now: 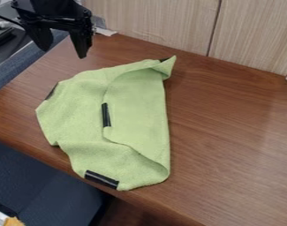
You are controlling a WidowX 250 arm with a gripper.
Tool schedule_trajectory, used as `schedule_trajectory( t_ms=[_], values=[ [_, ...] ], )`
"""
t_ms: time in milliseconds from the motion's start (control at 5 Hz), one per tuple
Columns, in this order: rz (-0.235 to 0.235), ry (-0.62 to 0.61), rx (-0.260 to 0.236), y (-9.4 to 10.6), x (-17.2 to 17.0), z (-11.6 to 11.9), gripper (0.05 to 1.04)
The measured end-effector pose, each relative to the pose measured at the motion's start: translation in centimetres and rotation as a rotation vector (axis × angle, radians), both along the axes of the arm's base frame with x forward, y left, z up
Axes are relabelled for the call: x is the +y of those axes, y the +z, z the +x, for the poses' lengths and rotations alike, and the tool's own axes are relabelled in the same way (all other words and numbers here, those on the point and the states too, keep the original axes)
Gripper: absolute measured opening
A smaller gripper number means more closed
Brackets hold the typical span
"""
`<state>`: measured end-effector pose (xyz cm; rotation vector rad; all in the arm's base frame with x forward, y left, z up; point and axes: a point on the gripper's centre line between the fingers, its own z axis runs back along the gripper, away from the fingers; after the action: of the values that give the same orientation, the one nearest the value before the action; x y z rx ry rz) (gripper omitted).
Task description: Fold the cloth from the top left to the bottom right
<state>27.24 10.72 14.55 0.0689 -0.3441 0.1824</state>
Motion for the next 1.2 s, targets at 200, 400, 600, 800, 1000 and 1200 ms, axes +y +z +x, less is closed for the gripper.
schedule_trajectory(
  t_ms=[200, 400, 600, 800, 1000, 1200],
  values=[
    [-0.017, 0.006, 0.025, -0.8, -0.1, 0.0, 1.001],
    [-0.072, 0.146, 0.076, -3.0, 3.1, 0.3, 1.001],
    [-0.061, 0.231, 0.108, -5.1, 4.9, 0.8, 1.001],
    [-0.041, 0.299, 0.148, -6.8, 6.1, 1.1, 1.001],
    [-0.044, 0.318, 0.166, -8.7, 6.4, 1.4, 1.001],
    [-0.06, 0.318, 0.193, -10.5, 6.4, 1.5, 1.001]
  ],
)
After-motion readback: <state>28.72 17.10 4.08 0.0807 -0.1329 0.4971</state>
